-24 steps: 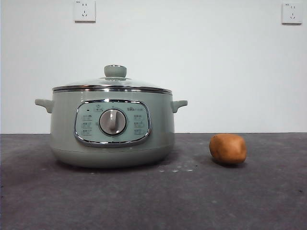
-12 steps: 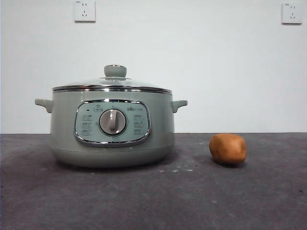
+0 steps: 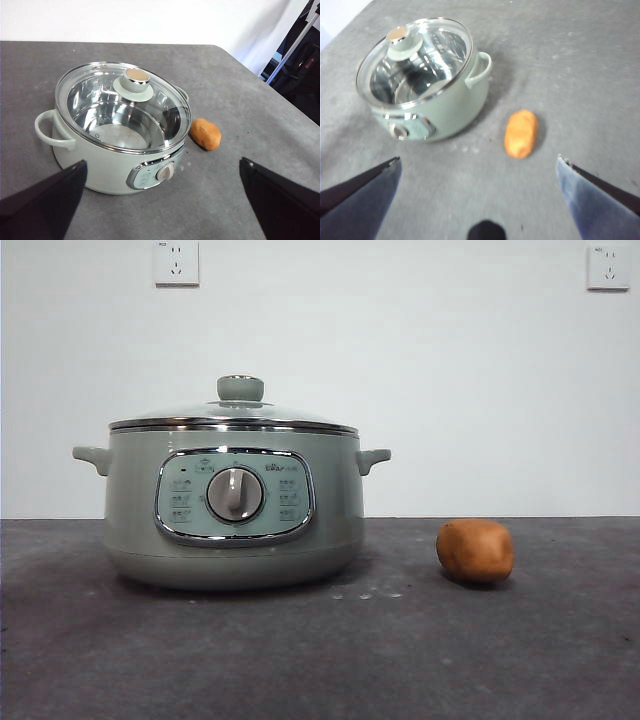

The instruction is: Pick up the potato,open the lid,put the potato in the pot,close the lid

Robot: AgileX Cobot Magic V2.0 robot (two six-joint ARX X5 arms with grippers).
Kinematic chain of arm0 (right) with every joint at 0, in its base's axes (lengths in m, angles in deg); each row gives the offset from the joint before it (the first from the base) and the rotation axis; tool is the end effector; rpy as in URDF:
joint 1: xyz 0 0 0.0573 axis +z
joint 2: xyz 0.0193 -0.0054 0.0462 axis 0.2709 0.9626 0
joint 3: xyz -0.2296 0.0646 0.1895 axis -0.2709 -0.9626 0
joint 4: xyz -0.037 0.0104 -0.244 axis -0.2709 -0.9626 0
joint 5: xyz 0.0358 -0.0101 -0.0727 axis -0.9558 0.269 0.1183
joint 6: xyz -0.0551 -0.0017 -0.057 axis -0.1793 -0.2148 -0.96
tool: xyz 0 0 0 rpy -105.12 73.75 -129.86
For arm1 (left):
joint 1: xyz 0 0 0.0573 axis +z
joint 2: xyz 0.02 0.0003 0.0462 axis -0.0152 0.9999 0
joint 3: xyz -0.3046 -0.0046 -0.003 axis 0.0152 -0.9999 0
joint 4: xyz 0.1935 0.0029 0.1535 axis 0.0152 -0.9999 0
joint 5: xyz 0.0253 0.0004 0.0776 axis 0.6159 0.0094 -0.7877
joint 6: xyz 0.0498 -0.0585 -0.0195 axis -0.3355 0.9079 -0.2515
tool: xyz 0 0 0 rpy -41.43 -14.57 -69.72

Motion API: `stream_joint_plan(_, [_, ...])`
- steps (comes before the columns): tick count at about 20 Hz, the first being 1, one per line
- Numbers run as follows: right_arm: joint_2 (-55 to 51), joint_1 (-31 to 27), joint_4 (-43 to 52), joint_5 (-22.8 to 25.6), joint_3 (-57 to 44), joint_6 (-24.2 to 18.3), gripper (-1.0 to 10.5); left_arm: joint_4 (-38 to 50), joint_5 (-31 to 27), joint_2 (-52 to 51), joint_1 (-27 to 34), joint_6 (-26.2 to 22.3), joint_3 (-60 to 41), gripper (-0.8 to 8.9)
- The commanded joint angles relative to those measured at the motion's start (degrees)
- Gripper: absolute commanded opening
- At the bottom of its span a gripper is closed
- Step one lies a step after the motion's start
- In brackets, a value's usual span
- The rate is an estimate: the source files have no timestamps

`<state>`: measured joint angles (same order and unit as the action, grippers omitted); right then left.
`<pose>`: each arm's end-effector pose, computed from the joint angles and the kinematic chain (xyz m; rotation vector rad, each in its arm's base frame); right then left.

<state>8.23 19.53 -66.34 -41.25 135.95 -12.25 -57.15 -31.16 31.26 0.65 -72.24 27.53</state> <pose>0.1281 0.0375 0.3711 0.0840 0.6022 0.5234 0.0737 -0.0350 0.3526 -0.2048 0.4080 -0.5564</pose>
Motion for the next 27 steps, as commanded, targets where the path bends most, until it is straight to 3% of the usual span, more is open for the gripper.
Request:
stream_joint_plan(1, [5.5,1.4,3.7,-0.1,0.3,1.0,6.3,0.2,0.2,0.2,-0.1,-0.3,0.2,6.52])
stream_joint_plan(6, [22.8,5.8,10.0,4.1,2.4,1.1,6.3,0.2,0.2,0.2,-0.1,-0.3,0.2,6.52])
stream_joint_plan(12, [43.3,11.0,10.7,11.8,11.0,-0.7,6.3,0.2,0.2,0.5,-0.1,-0.3,0.2,6.52])
stream_joint_plan(21, [59.5,15.0,12.0,19.1,15.6,-0.2,6.2,0.2,0.2,2.4,-0.1,-0.3,0.2,6.52])
stream_joint_plan(25, [61.5,15.0,12.0,19.2,15.6,-0.2,3.5,0.2,0.2,3.2,-0.1,-0.3,0.2,6.52])
stream_joint_plan(27, [61.5,15.0,11.8,19.0,15.6,-0.2,1.1,0.2,0.2,3.6,-0.1,-0.3,0.2,6.52])
